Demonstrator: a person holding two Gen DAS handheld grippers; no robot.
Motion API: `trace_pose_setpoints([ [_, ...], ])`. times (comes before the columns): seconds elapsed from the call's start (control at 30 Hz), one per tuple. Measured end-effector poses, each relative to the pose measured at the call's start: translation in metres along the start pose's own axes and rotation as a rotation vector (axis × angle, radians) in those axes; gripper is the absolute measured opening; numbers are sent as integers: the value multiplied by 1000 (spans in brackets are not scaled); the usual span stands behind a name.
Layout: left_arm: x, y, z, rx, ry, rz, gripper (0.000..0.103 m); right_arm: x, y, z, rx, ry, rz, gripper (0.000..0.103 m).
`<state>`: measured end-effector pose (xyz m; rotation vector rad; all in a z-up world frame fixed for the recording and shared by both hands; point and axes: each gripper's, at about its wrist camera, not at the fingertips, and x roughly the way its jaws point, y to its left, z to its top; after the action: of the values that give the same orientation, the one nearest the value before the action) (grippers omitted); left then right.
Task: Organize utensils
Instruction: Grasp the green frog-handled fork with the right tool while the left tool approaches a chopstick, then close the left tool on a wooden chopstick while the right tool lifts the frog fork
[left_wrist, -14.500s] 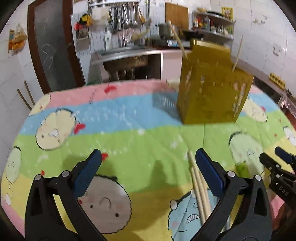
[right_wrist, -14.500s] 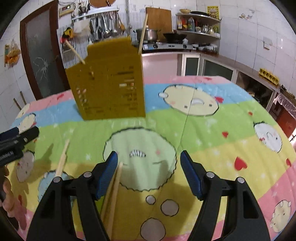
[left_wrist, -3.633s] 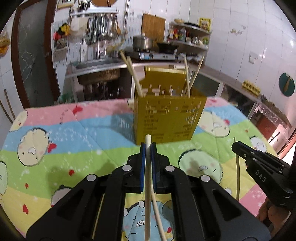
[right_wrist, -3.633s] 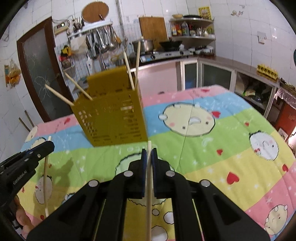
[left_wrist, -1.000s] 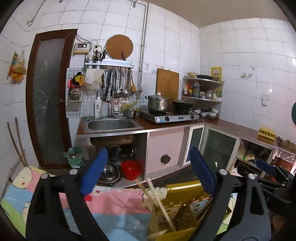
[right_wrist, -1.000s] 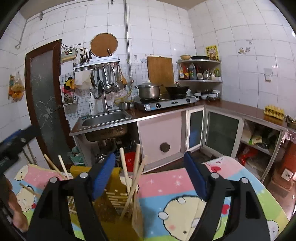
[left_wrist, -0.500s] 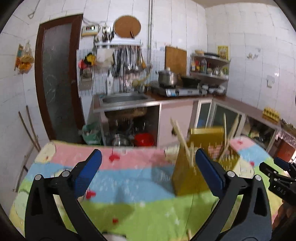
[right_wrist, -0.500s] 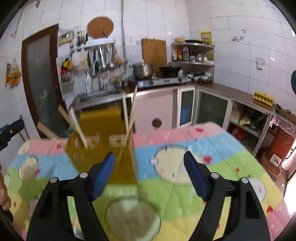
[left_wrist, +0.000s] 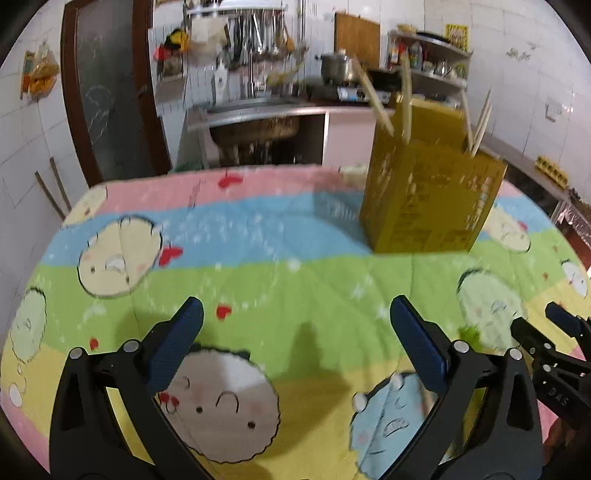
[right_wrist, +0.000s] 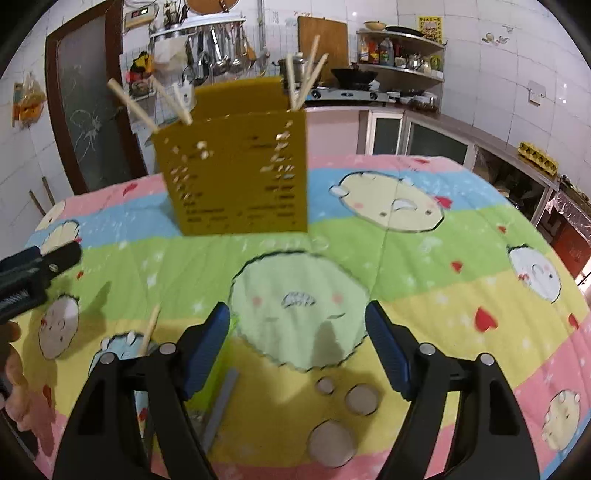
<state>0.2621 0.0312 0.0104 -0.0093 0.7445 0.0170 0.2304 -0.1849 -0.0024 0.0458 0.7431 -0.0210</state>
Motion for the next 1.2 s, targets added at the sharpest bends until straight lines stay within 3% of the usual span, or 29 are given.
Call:
trace_pose_setpoints([
  [0.13, 12, 5, -9, -7, 40, 11, 98, 4, 16, -2, -26, 24, 4, 73],
  [0.2, 16, 7, -11, -13, 55, 25, 98, 9, 22, -1, -31, 45, 10, 60],
  [0.47, 26, 8, -12, -36, 91, 28, 98, 28, 41, -5, -52, 127, 33, 37],
  [0.6, 28, 4, -12, -45, 108, 8, 98, 34, 45, -4, -52, 149, 66, 17],
  [0.8, 27, -13, -15, -45, 136, -31, 96, 32, 36, -3, -24, 130, 74, 17],
  [1.07, 30, -46, -23, -4, 169, -89, 85, 28, -15, 2, 49, 121, 39, 16],
  [1.2, 36, -64, -29, 42, 198, -100, 67, 27, -37, 2, 76, 123, 20, 16],
])
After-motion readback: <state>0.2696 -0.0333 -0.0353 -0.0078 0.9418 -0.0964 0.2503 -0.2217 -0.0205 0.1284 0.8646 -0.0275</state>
